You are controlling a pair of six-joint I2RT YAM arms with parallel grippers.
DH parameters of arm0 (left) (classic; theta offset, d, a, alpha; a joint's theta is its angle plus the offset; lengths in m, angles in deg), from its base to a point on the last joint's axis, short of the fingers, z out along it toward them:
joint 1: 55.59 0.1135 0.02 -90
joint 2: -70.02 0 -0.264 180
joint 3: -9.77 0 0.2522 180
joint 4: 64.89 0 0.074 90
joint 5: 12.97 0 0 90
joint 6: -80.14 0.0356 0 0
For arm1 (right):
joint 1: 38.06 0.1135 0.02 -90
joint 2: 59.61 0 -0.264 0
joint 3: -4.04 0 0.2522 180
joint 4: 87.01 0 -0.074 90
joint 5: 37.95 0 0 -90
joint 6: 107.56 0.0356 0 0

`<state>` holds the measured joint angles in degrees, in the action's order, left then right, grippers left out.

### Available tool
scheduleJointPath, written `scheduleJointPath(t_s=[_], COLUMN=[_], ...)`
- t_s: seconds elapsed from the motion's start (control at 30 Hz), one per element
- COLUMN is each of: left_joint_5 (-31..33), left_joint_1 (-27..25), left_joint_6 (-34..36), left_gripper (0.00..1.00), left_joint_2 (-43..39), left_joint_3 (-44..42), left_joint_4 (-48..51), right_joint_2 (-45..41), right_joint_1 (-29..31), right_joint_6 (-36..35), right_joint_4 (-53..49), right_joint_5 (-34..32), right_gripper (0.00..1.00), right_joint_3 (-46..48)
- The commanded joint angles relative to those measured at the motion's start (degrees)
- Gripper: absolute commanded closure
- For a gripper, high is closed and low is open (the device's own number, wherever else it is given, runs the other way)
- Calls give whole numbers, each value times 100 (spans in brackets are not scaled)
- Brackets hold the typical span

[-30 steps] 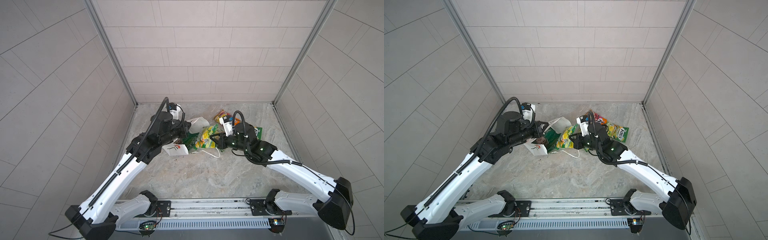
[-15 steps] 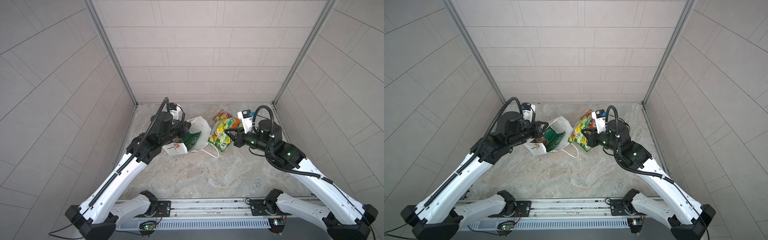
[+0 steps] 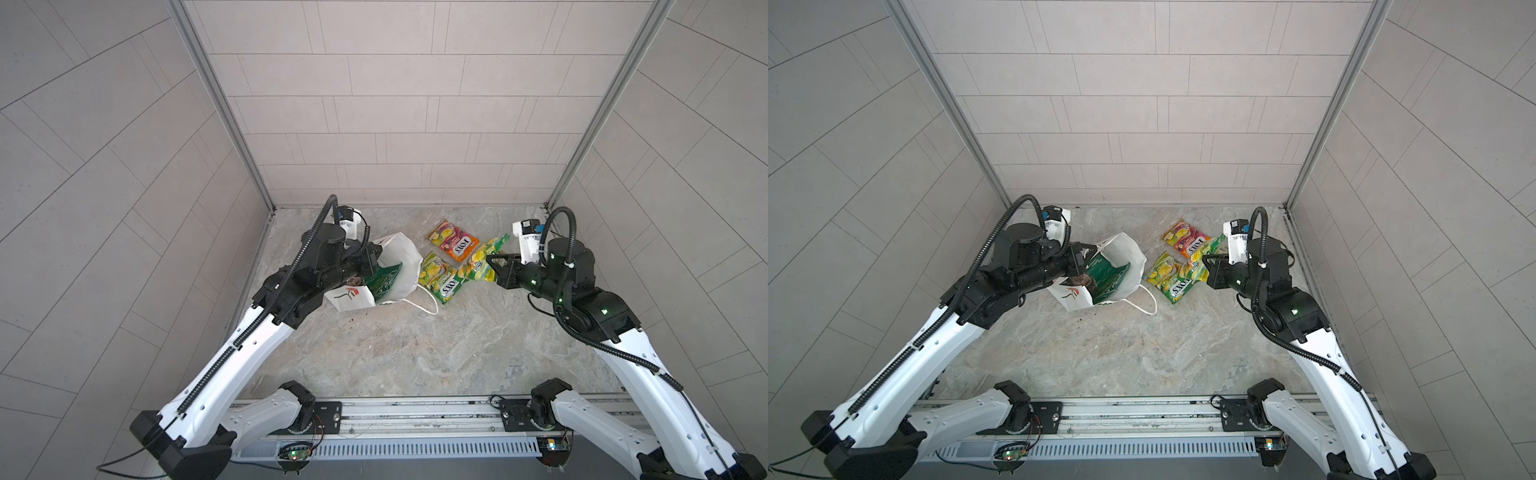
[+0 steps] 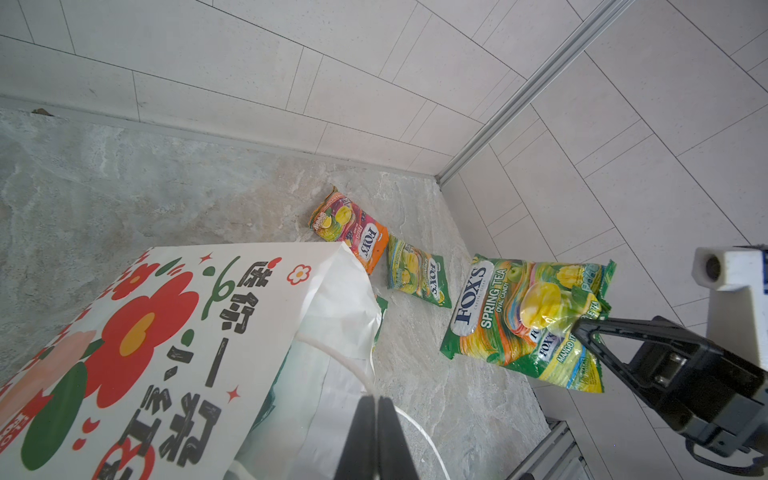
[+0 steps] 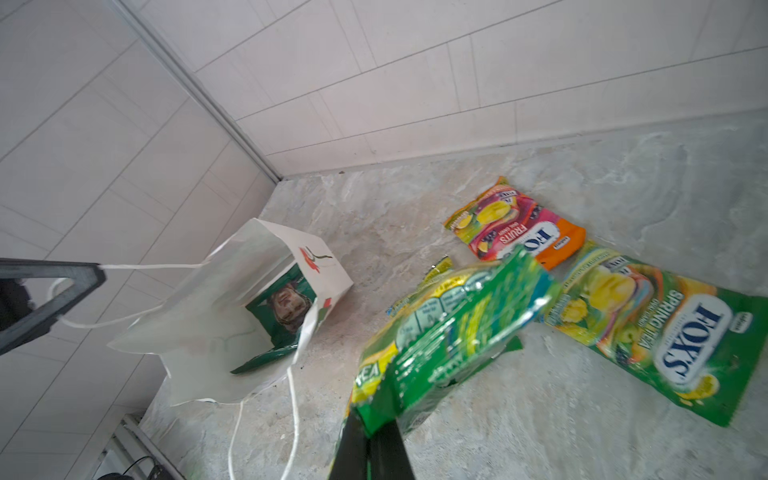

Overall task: Take the snacks out of the paper bag
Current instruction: 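Pull the green packet out and carry it beside the other packets, then lower the green packet onto the table and open the right gripper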

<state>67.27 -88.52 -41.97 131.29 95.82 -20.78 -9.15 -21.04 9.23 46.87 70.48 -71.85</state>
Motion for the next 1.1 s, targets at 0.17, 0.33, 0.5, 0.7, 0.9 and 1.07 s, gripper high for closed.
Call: scheduleJointPath(t_s=[0.17,0.33,0.5,0.7,0.9,1.07], left_joint_5=[29,14,13,18,18,-5], left_joint_1=[-3,-3,-3,-5,-3,-3], left_joint_6=[103,92,84,96,101,101], left_gripper=[100,100,100,100,100,100], left_joint_2=[-79,-82,-76,-72,-63,-63], left_joint_3=[-29,-36,-57,-55,-54,-52], left_joint_4=[-36,-46,-54,-51,-45,-47], right_joint_2=[171,560,924,1300,1630,1729], right_joint_1=[-288,-487,-677,-943,-1230,-1442], right_joint_6=[-584,-665,-600,-436,-499,-645], right_joint_4=[-481,-336,120,681,835,823], right_joint_5=[-641,-237,221,843,1186,1232], right_gripper=[100,100,100,100,100,100], right_joint_3=[236,491,783,1082,1246,1434])
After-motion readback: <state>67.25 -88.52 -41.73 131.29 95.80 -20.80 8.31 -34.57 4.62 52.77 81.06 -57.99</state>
